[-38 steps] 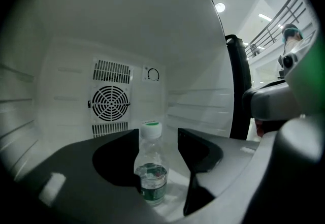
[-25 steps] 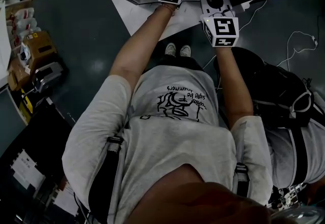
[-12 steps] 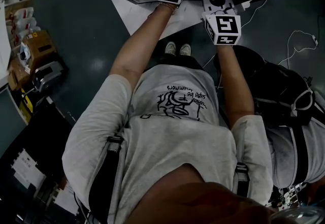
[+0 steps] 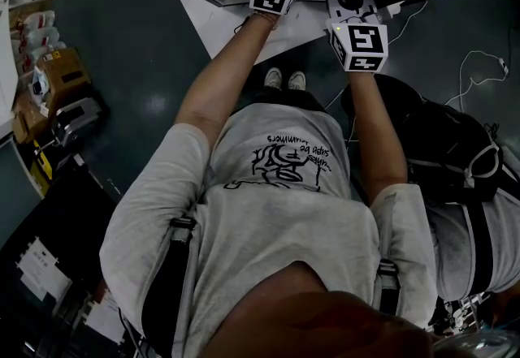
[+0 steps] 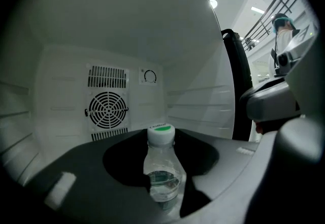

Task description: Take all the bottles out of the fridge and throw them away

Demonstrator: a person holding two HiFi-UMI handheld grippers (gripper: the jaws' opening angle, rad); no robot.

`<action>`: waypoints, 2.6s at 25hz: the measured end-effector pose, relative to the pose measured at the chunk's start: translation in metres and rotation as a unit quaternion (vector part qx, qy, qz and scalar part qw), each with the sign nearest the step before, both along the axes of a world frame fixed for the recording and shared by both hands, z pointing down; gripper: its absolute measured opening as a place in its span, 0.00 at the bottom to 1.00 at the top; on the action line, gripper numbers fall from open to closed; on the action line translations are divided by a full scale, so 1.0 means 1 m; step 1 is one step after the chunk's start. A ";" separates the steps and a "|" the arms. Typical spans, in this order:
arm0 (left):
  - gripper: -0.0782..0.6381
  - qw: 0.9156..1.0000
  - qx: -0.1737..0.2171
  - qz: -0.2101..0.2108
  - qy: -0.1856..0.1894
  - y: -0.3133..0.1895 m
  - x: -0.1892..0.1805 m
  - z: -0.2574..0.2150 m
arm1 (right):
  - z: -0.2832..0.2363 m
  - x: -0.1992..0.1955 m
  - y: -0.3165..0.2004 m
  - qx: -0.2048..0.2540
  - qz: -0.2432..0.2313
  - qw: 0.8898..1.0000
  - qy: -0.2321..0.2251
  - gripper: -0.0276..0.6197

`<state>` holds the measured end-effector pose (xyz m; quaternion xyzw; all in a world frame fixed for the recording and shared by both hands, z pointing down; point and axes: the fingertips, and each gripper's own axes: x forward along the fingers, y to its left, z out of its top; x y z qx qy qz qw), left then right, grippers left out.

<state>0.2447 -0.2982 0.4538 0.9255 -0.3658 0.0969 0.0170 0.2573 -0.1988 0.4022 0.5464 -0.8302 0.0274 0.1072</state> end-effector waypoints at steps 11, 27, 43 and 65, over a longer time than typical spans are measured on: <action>0.33 0.999 0.004 0.039 0.024 0.029 0.003 -0.045 | -0.009 0.010 -0.004 0.007 0.004 1.000 -0.012 0.06; 0.33 0.996 0.007 0.079 0.040 0.081 -0.004 -0.099 | -0.048 0.018 0.013 0.021 -0.015 1.000 -0.014 0.06; 0.33 0.993 0.019 0.102 0.062 0.132 -0.017 -0.156 | -0.097 0.014 0.051 0.026 -0.052 0.998 -0.012 0.06; 0.33 0.996 0.032 0.048 0.075 0.181 -0.052 -0.190 | -0.138 -0.022 0.077 0.045 -0.130 0.990 -0.010 0.06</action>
